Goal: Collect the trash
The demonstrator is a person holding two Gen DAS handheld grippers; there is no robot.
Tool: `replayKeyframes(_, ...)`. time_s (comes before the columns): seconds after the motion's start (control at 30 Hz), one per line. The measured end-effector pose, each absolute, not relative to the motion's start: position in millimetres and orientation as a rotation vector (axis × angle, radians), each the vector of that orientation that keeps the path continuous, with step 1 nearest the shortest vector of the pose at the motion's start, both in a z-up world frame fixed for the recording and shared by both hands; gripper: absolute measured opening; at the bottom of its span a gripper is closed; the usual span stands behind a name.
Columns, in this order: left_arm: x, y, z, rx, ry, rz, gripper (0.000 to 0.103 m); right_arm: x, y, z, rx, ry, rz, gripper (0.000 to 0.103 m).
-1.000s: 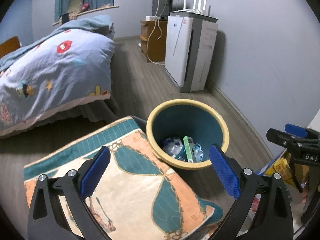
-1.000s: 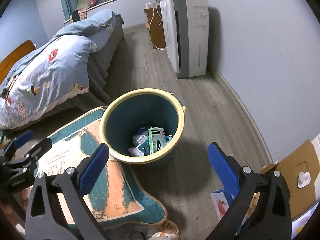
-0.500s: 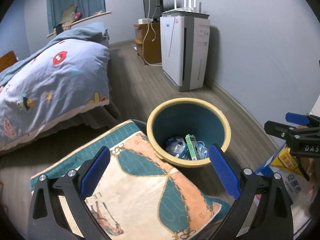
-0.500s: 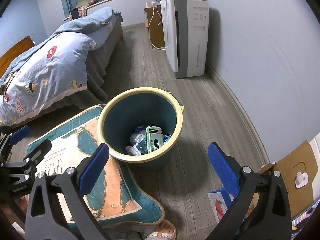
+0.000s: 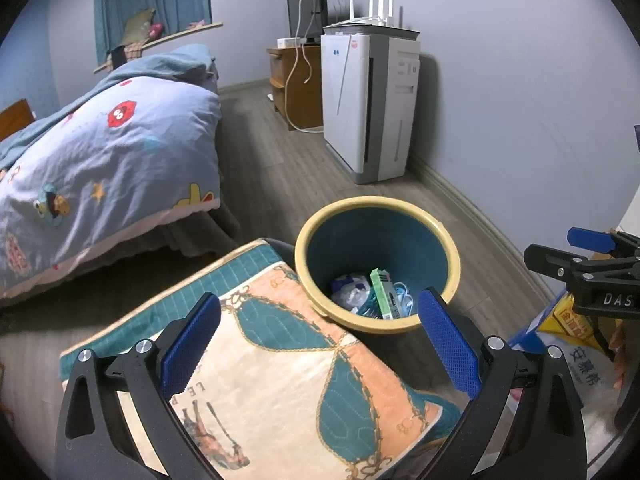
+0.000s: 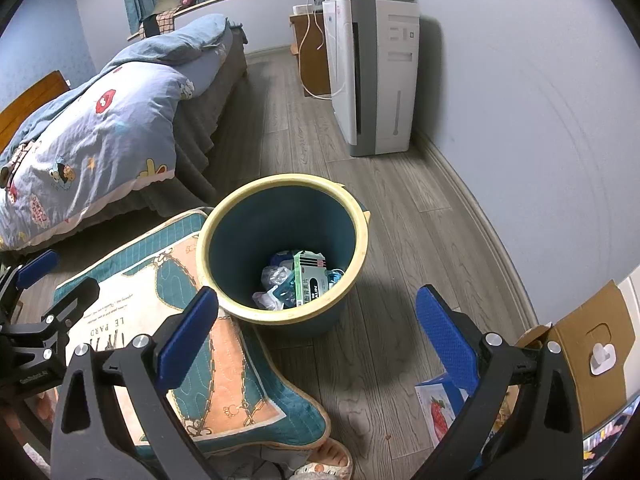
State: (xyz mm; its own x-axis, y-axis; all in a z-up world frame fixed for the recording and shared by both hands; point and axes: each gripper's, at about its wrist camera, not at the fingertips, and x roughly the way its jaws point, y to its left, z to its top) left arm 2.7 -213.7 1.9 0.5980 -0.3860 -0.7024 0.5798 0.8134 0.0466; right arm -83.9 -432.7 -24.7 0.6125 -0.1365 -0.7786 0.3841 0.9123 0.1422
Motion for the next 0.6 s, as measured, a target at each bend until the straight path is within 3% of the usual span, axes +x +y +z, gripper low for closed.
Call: replayKeyframes(0.6,1.8,-212.4,3.1,0.280,0.738,-0.570,0.098,-82.9,-432.8,-26.0,0.310,0.865,-0.305,0.097)
